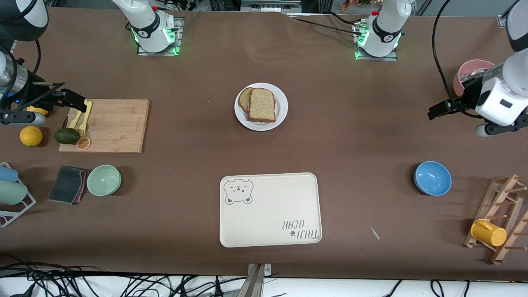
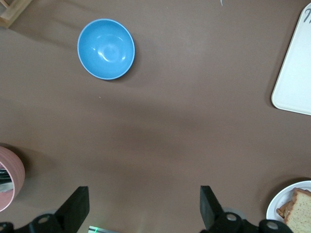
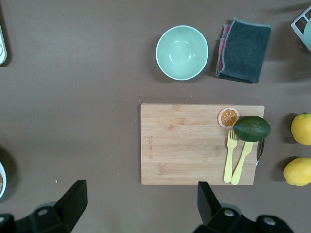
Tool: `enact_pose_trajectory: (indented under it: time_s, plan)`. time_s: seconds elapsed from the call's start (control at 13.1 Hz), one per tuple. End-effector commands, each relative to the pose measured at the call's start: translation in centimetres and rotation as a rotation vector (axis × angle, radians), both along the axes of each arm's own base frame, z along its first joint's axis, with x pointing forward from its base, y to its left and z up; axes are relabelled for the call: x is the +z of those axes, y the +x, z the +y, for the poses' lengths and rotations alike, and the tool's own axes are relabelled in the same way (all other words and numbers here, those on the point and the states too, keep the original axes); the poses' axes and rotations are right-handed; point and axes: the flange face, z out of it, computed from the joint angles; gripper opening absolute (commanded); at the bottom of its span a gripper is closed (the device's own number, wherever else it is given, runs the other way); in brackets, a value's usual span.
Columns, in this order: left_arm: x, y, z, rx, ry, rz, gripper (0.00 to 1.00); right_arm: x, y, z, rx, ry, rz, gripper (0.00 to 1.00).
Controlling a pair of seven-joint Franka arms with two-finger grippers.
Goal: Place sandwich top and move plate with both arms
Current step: 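Reach the left gripper toward the white plate rim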
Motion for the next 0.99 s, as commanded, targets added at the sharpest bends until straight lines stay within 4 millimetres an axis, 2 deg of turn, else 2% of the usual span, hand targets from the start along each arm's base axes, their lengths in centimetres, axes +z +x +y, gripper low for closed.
enact_pose_trajectory:
  time_s: [0.0, 0.08, 0.15, 0.38, 0.61, 0.69, 0.84, 0.92]
  plan:
    - [-0.6, 1.5, 1.0, 0.000, -0.152, -0.059, 1.00, 0.7, -0.4, 0.2, 0.001, -0.002, -0.004, 1.00]
    - [-1.8, 1.3, 2.3, -0.006, -0.219, -0.055, 1.00, 0.7, -0.4, 0.3, 0.004, -0.002, -0.004, 1.00]
    - [-2.5, 1.2, 1.9, -0.027, -0.268, -0.052, 1.00, 0.7, -0.5, 0.3, 0.009, -0.002, -0.001, 1.00]
    - [-7.7, 0.1, 1.0, -0.015, -0.367, -0.036, 1.00, 0.4, -0.9, 0.2, 0.013, -0.001, 0.033, 1.00]
    - [-13.0, -1.1, -3.3, -0.046, -0.425, -0.068, 1.00, 0.8, -1.1, 0.3, 0.014, -0.003, 0.029, 1.00]
    - [-14.8, -1.8, -5.4, -0.065, -0.447, -0.075, 1.00, 0.8, -1.1, 0.3, 0.016, -0.003, 0.029, 1.00]
    - [-18.2, -3.4, -8.1, -0.040, -0.558, -0.103, 1.00, 0.8, -1.1, 0.5, 0.019, -0.003, 0.029, 1.00]
    - [-19.7, -4.3, -8.7, -0.044, -0.617, -0.106, 1.00, 0.9, -1.1, 0.6, 0.024, -0.003, 0.026, 1.00]
